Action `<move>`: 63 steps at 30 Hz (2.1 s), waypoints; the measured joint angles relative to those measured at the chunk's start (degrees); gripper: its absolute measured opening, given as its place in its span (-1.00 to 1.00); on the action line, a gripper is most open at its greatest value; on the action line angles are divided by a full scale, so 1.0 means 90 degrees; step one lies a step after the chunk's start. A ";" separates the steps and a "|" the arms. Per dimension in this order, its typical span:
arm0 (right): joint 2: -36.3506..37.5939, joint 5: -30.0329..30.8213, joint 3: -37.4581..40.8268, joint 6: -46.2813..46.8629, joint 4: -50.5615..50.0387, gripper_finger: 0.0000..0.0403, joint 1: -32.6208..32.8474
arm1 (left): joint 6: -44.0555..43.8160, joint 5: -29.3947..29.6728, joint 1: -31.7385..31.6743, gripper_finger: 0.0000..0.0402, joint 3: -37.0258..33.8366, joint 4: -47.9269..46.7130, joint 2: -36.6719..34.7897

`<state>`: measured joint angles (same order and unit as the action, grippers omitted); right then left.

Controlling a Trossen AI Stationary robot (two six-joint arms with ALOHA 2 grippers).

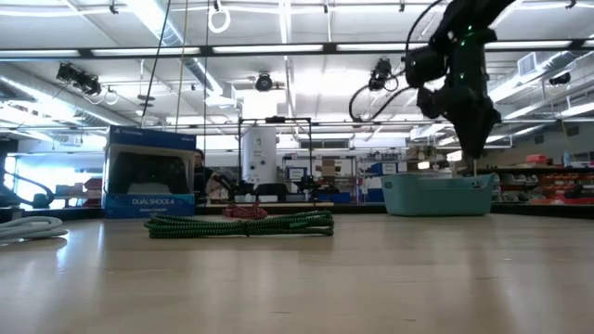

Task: Pick and place USB-C Cables
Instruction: Put the light blue charger cable into the green bin

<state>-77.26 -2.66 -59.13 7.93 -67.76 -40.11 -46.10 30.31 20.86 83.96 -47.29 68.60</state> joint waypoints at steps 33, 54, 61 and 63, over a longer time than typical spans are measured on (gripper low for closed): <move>0.0296 -0.0316 -0.1443 0.1008 0.1735 -0.11 0.2907 | -0.4778 -0.0694 -0.0475 -0.33 0.0002 -0.3509 0.0679; -0.0206 -0.1169 -0.1440 0.1298 0.1861 -0.11 0.3632 | -0.6853 -0.2419 0.0782 -0.34 0.0004 -0.3540 0.1316; -0.0208 -0.1170 -0.1438 0.1310 0.1889 -0.11 0.3627 | -0.6011 -0.2364 0.0855 -0.41 0.0000 -0.4031 0.2042; -0.0208 -0.1171 -0.1438 0.1318 0.1894 -0.11 0.3627 | -0.5798 -0.2494 0.0852 -0.42 0.0000 -0.4103 0.2299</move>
<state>-79.13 -13.19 -72.07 19.79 -50.72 -7.46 -98.28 7.86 28.53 83.96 -84.22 89.29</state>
